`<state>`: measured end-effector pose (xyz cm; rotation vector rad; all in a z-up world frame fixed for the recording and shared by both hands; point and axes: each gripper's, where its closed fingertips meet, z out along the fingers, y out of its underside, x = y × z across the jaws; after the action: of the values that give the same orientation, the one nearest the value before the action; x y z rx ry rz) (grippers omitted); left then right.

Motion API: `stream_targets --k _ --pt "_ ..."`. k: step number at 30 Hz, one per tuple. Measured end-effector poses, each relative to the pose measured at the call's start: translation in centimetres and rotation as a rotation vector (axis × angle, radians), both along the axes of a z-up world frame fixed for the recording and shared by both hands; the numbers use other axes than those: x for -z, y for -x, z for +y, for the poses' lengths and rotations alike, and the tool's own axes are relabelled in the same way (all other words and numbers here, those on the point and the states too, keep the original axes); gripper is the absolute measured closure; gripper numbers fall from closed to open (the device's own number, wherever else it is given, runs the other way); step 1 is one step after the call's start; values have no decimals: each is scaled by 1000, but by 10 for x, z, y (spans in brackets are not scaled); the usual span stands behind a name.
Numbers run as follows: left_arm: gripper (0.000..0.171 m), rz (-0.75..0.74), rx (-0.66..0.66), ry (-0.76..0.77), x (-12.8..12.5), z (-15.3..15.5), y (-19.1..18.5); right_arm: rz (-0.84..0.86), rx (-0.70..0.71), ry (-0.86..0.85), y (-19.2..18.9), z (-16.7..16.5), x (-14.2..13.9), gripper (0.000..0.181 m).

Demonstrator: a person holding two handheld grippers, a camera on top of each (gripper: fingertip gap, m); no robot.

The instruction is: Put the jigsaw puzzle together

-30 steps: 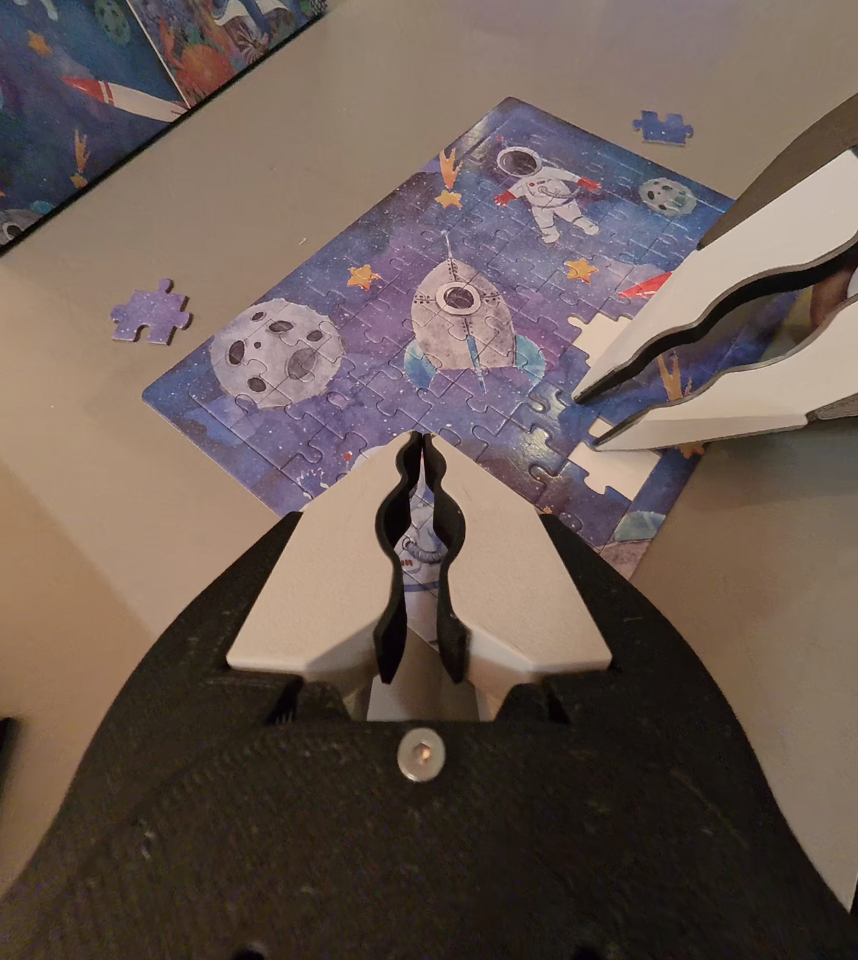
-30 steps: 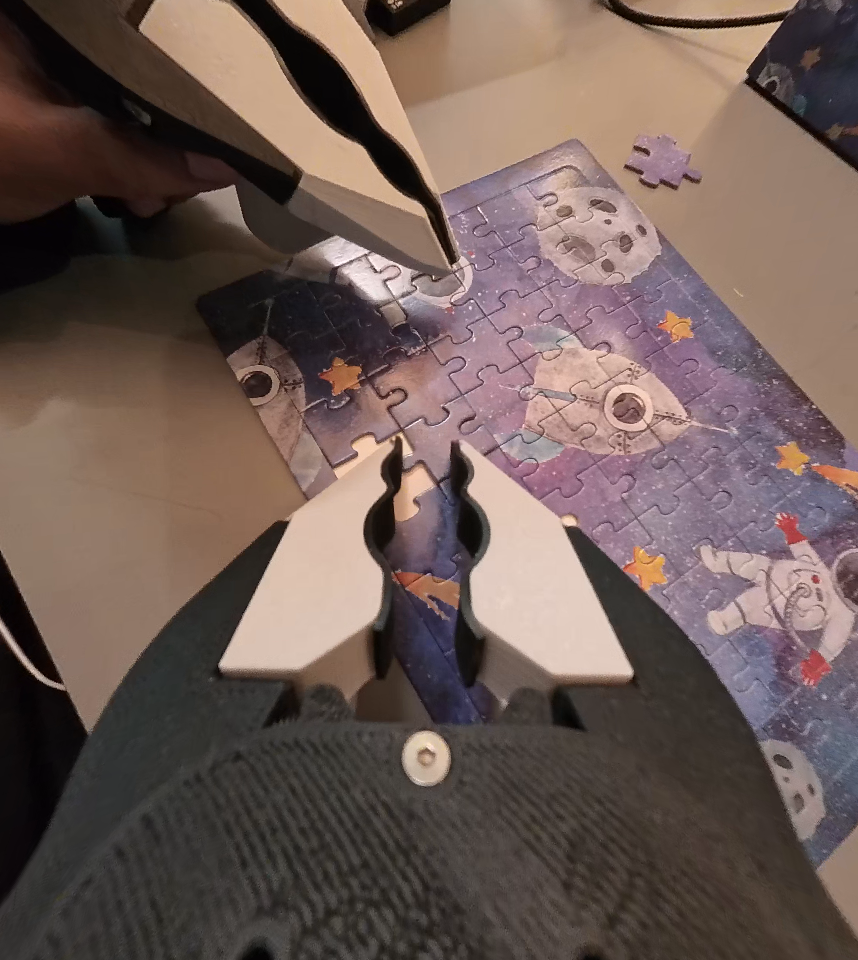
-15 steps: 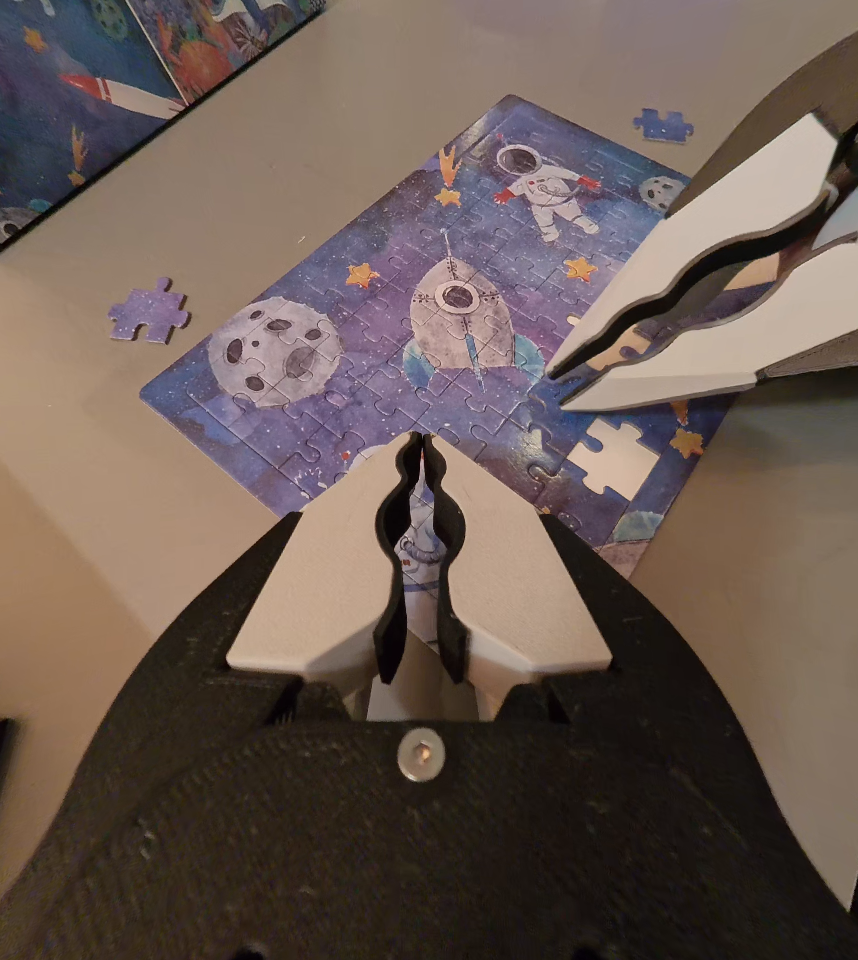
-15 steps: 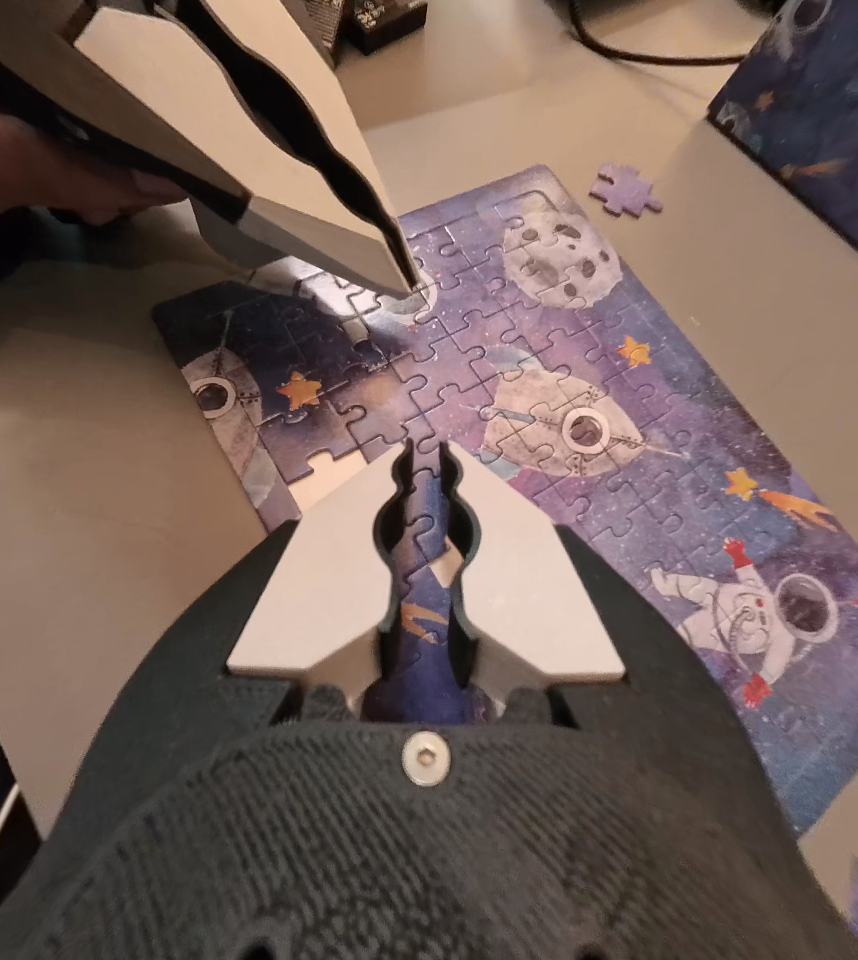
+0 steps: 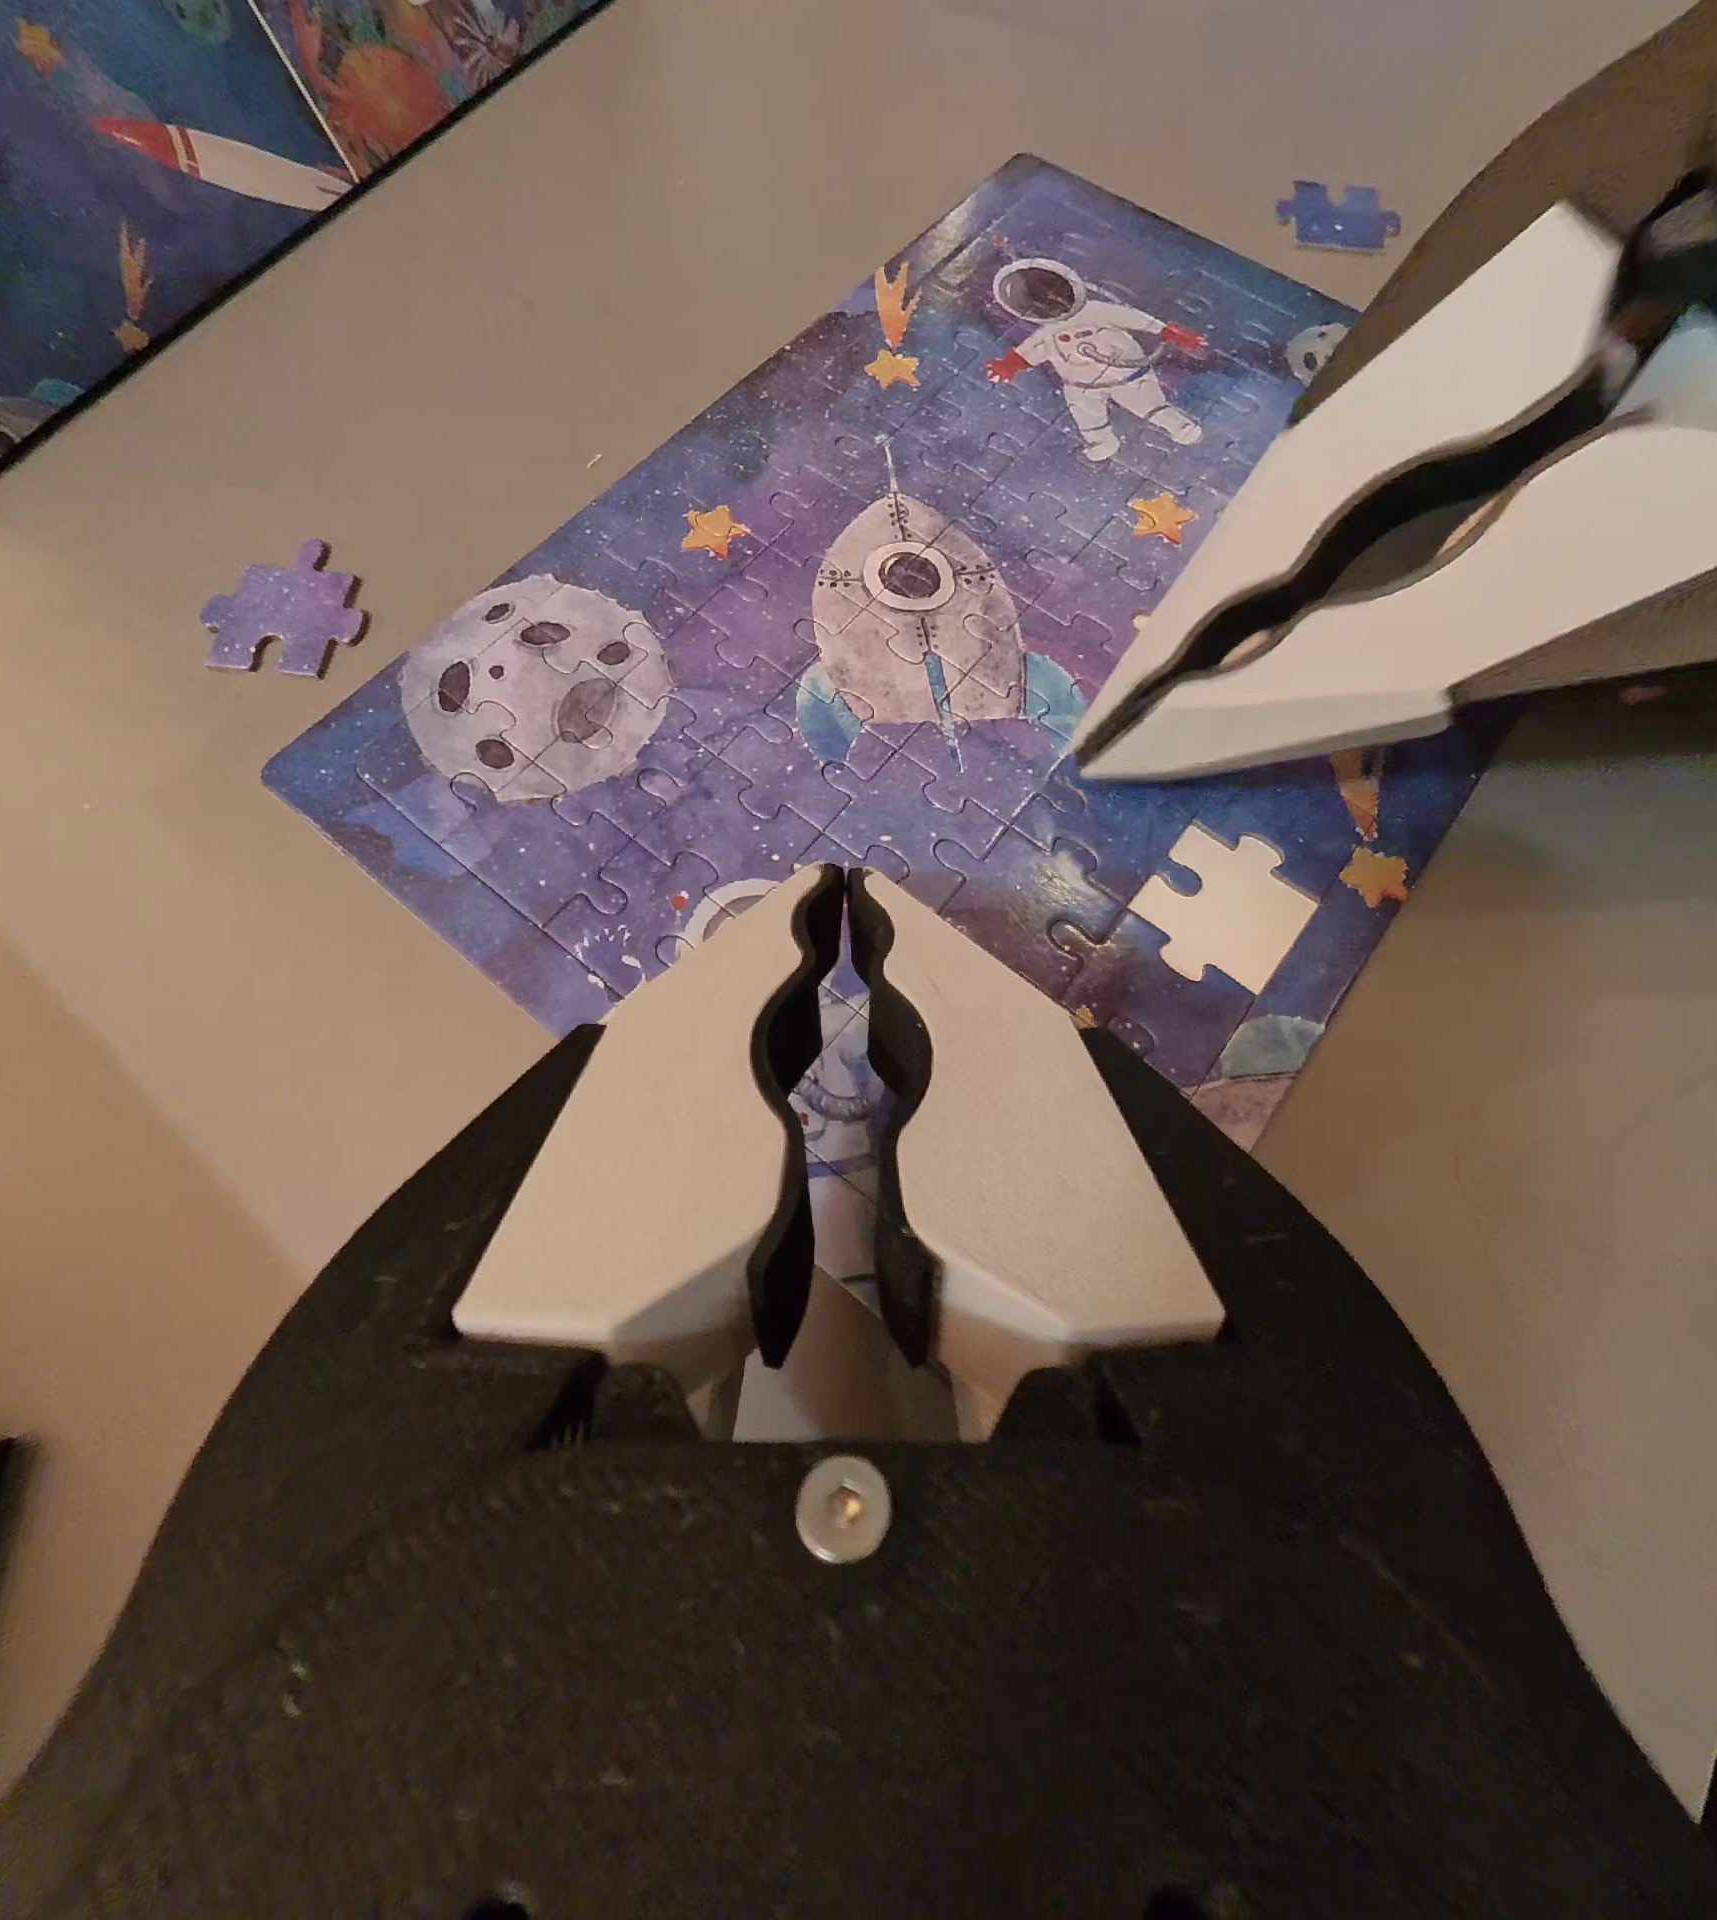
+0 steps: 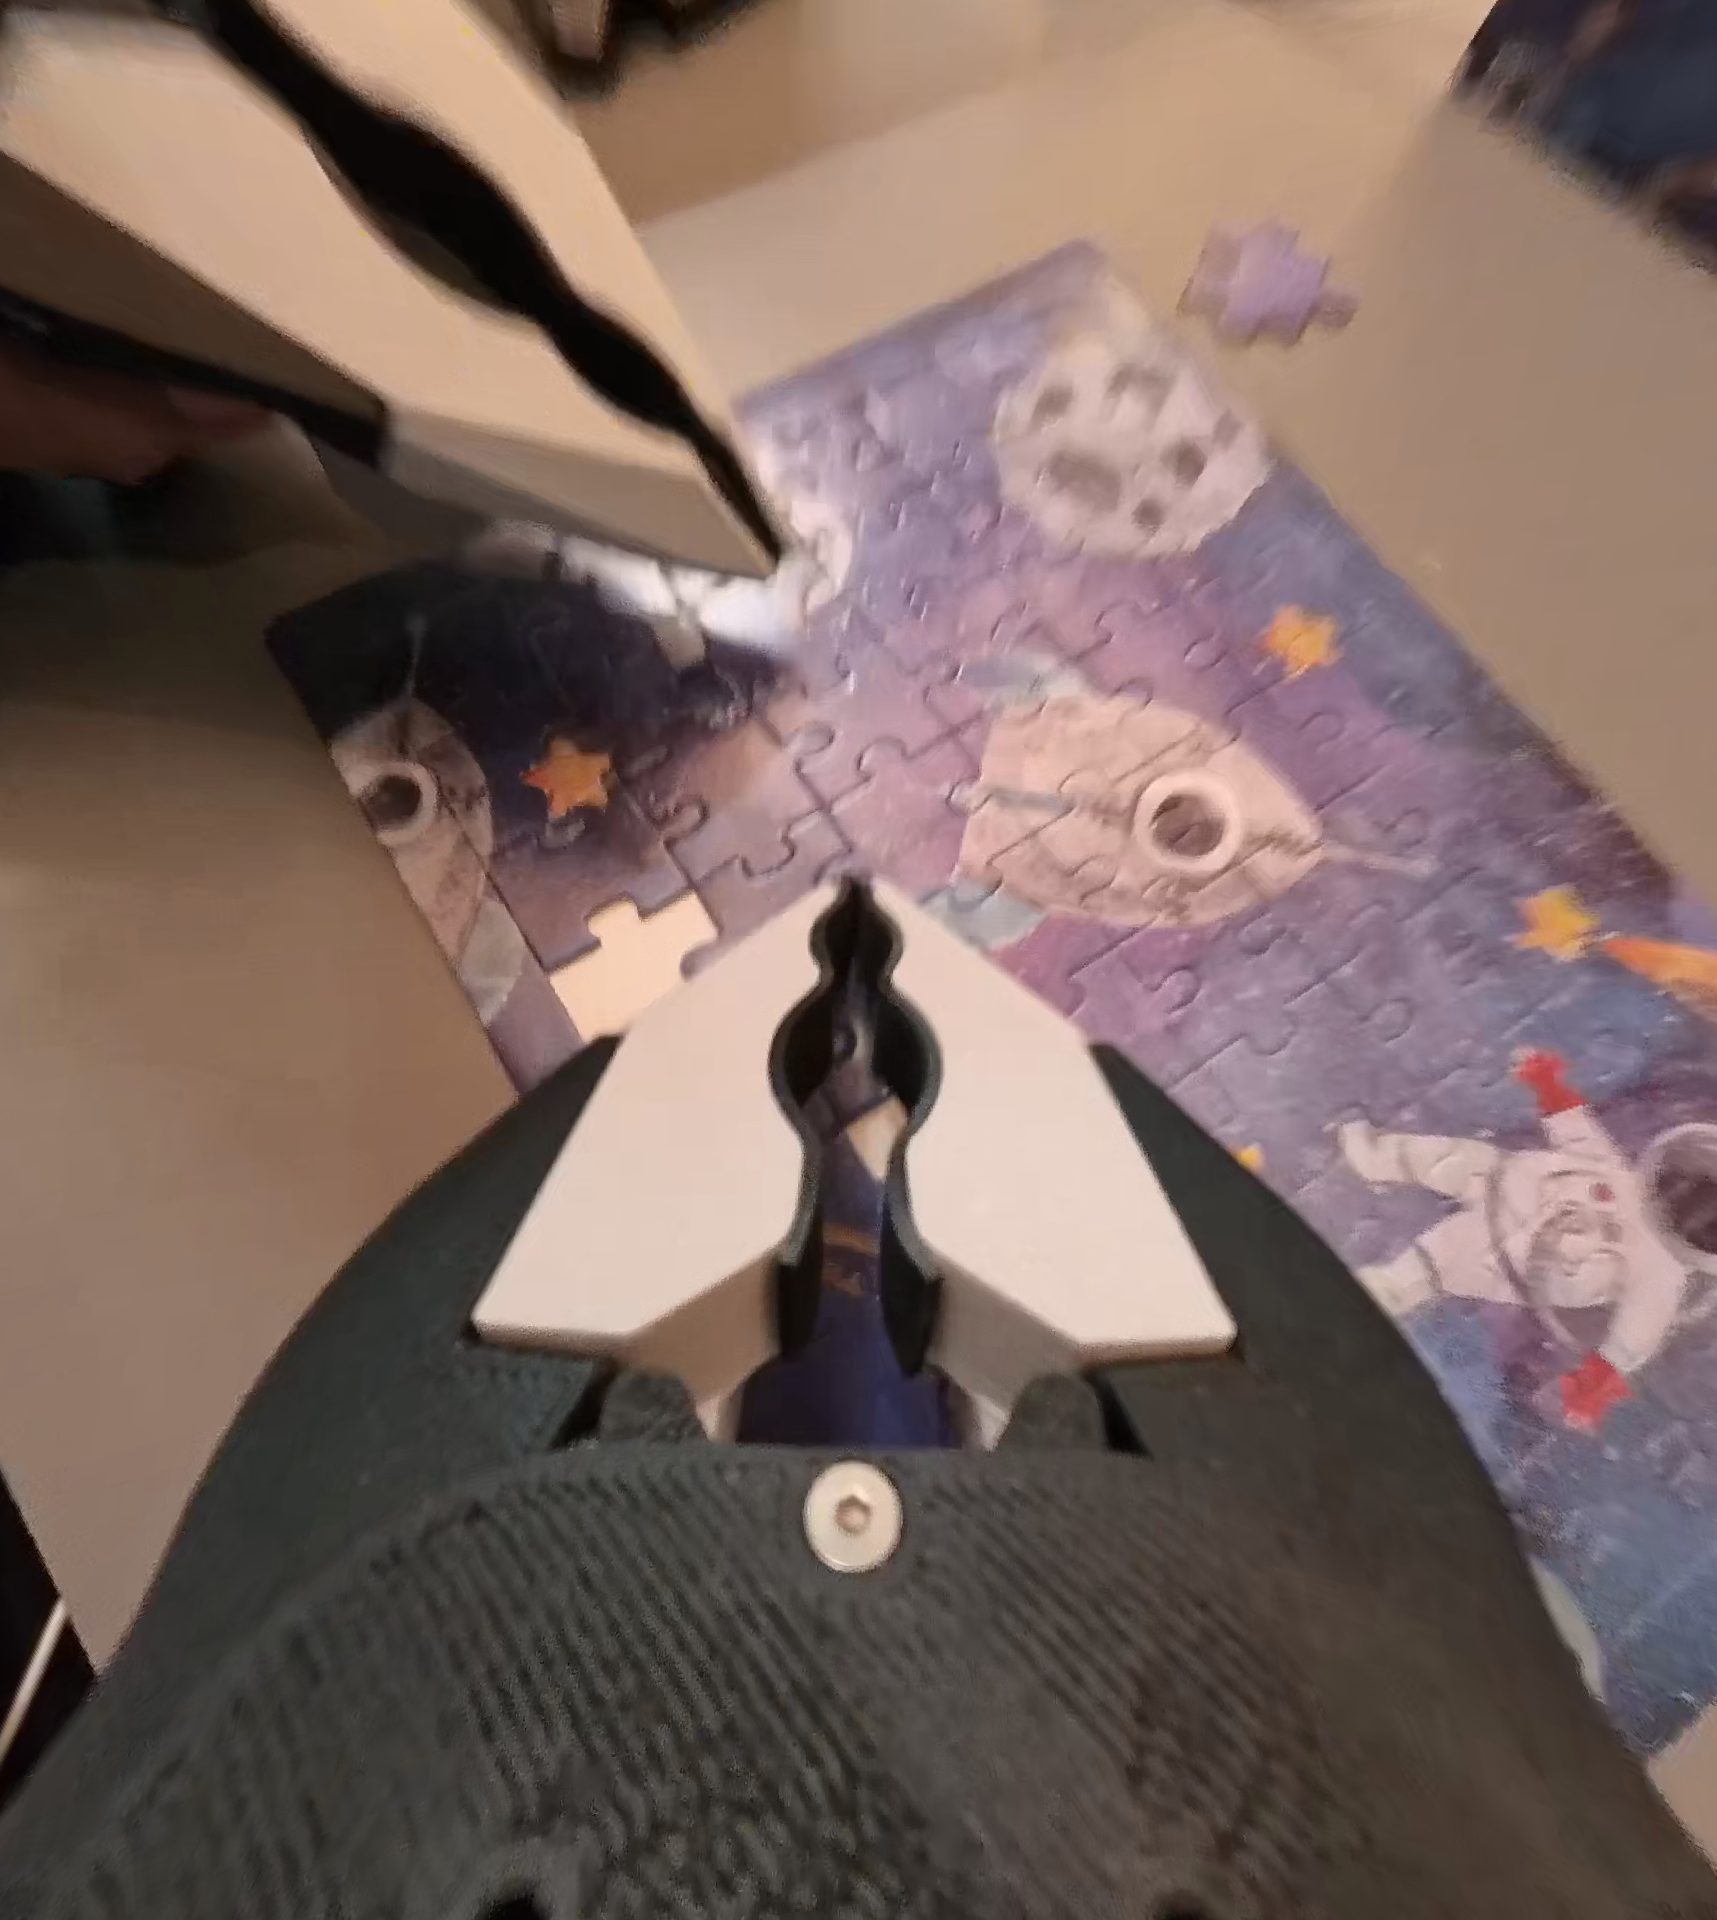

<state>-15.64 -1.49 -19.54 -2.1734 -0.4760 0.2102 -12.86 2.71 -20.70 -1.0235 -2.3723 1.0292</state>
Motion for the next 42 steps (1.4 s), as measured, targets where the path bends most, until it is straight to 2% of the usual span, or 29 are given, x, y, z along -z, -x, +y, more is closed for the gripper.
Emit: stream_targets --k 2,5,7,11,14,16,18,22,25,29,34,37,38,40,41,42 --pt "171 5 19 -3 -1 1 -3 -33 4 25 0 -1 2 181" --pt "171 54 250 -115 -19 19 -39 40 34 31 5 4 -9 181" --pt "171 92 339 -129 -23 29 -57 63 60 5 8 12 -11 181" --pt "171 122 300 29 -1 32 -52 63 83 11 9 23 -13 181" --pt "171 102 286 79 7 32 -50 64 15 68 1 9 -17 181" --pt "171 68 282 149 19 30 -49 30 -24 30 -4 2 -6 181" --pt "171 81 279 150 19 30 -49 19 -21 -13 -4 3 1 181" --pt "171 94 277 154 19 30 -49 83 10 6 1 8 -14 181" --pt "171 92 277 154 19 30 -49 -3 5 -5 -2 9 2 181" --pt "171 93 277 154 19 30 -49 60 54 23 7 16 -9 181" --pt "171 84 277 152 19 30 -49 -62 -73 74 -10 -7 3 181" --pt "171 88 273 152 19 30 -48 42 37 -40 8 15 2 181" --pt "171 95 253 153 18 29 -45 39 17 -35 6 12 2 181" --pt "171 101 204 158 18 25 -37 -89 -178 94 -21 -20 3 181" --pt "171 91 190 155 18 23 -35 -141 -215 125 -29 -26 3 181" --pt "171 77 177 151 18 22 -33 -126 -177 115 -23 -23 4 181"
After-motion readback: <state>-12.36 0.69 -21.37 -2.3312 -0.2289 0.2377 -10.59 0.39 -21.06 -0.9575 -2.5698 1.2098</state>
